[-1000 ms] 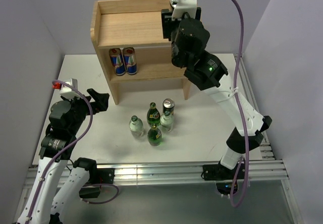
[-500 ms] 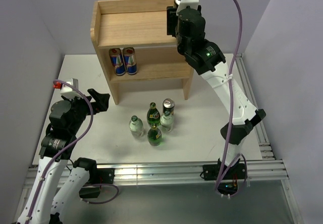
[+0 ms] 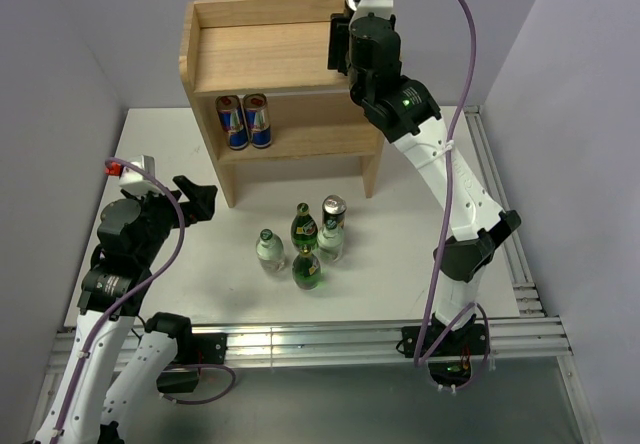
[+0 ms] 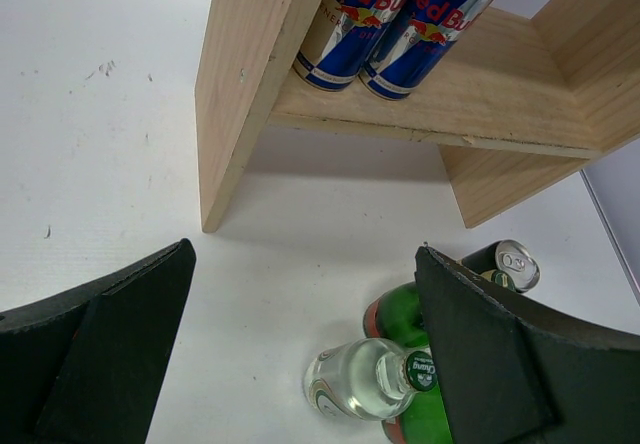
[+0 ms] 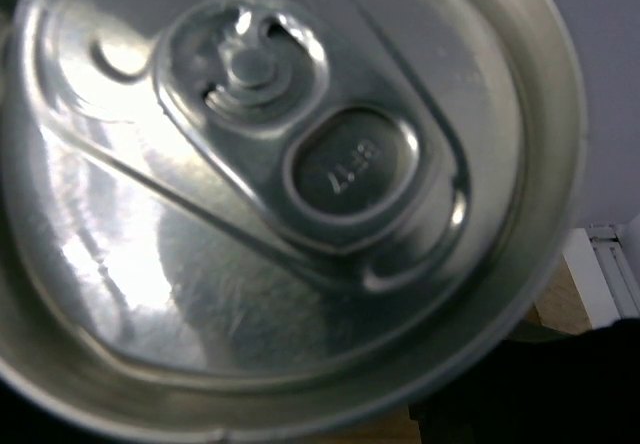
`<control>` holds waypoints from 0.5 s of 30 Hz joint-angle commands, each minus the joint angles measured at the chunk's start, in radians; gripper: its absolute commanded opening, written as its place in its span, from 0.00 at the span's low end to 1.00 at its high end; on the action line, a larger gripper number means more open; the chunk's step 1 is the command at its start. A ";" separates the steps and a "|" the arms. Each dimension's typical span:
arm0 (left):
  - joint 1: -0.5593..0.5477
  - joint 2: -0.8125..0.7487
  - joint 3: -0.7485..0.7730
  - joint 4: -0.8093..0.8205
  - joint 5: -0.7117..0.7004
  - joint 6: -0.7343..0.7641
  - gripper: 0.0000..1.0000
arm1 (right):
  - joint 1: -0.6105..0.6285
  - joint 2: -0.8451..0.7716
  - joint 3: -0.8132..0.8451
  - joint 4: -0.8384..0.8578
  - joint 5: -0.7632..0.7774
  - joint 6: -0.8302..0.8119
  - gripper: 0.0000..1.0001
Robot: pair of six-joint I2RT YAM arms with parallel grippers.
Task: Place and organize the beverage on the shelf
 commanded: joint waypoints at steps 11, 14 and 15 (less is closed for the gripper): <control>0.011 0.001 0.011 0.015 0.017 0.016 0.99 | -0.014 -0.027 -0.015 0.059 0.003 0.028 0.74; 0.011 0.001 0.011 0.013 0.017 0.018 0.99 | -0.014 -0.023 -0.018 0.063 0.006 0.028 0.75; 0.011 0.001 0.011 0.013 0.018 0.016 0.99 | -0.014 -0.021 -0.016 0.066 0.007 0.028 0.75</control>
